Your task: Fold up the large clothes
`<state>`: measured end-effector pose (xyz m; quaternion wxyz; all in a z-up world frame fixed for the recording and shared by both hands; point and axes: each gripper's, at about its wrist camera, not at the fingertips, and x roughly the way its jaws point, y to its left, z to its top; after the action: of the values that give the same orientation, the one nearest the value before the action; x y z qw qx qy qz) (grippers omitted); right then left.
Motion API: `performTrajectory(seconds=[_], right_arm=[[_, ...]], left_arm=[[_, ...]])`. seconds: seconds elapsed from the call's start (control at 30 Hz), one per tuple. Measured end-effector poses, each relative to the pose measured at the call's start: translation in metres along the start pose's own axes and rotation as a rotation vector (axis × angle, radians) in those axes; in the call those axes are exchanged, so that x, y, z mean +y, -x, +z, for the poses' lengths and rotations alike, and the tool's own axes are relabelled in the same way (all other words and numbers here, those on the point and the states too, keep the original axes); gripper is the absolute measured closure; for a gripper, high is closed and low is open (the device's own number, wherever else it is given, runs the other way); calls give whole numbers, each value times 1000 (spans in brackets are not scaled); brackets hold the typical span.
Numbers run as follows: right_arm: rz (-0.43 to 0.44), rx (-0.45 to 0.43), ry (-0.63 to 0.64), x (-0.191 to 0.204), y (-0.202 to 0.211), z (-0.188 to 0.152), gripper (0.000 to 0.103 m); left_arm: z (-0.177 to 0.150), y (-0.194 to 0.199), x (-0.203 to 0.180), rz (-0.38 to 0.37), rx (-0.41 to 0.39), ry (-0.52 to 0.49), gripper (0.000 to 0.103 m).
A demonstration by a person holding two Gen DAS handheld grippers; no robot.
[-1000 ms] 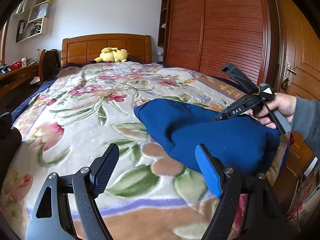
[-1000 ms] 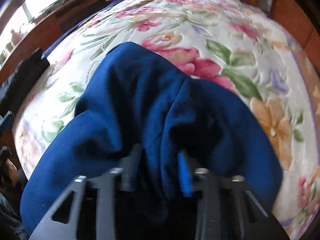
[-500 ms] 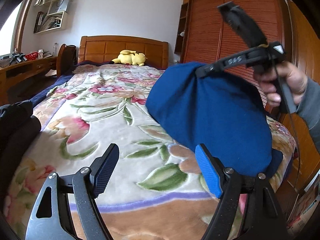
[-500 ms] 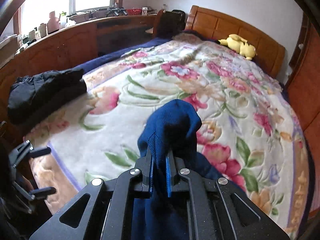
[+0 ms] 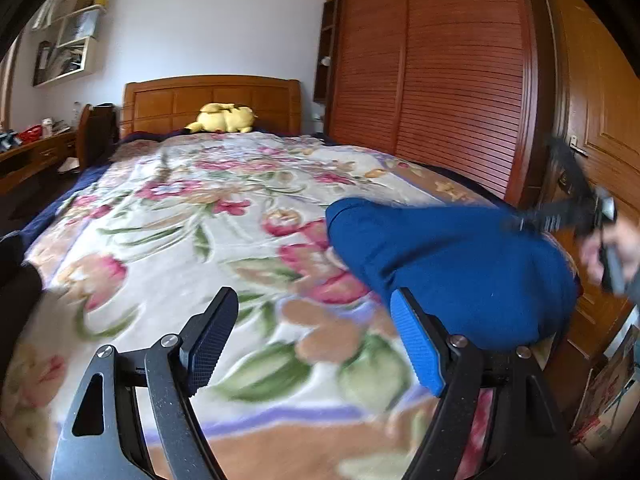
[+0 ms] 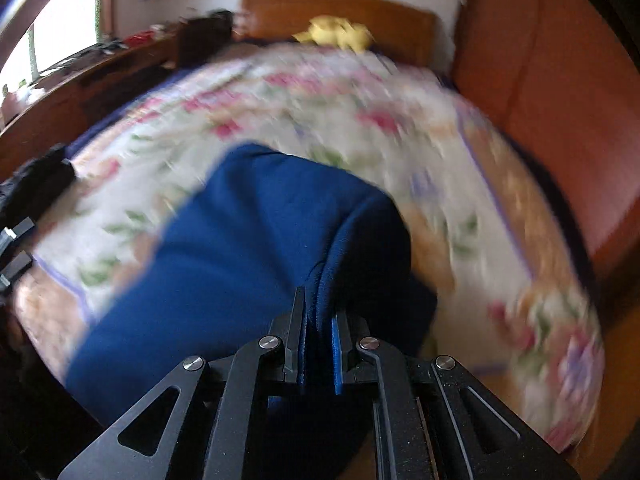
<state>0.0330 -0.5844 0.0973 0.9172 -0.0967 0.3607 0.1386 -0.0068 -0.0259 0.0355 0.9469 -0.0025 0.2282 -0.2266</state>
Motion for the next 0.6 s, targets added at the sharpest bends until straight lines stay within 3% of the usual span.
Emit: performTrajectory(seconds=[0.1, 0.17, 0.23, 0.33, 0.5, 0.6], right_arm=[[-14, -3, -43, -7, -21, -25, 87], [-32, -23, -66, -8, -22, -31, 70], [-75, -57, -86, -9, -6, -41, 44], [-96, -124, -114, -2, 25, -55, 24], [-65, -179, -210, 16, 54, -88, 17], [-52, -158, -237, 25, 55, -104, 15]], left_arm=[[10, -16, -13, -36, 23, 6, 24], [15, -25, -22, -58, 38, 5, 24], [18, -29, -30, -65, 49, -23, 24], [23, -32, -36, -66, 51, -59, 24], [34, -40, -35, -71, 54, -74, 24], [38, -45, -34, -63, 62, -81, 24]])
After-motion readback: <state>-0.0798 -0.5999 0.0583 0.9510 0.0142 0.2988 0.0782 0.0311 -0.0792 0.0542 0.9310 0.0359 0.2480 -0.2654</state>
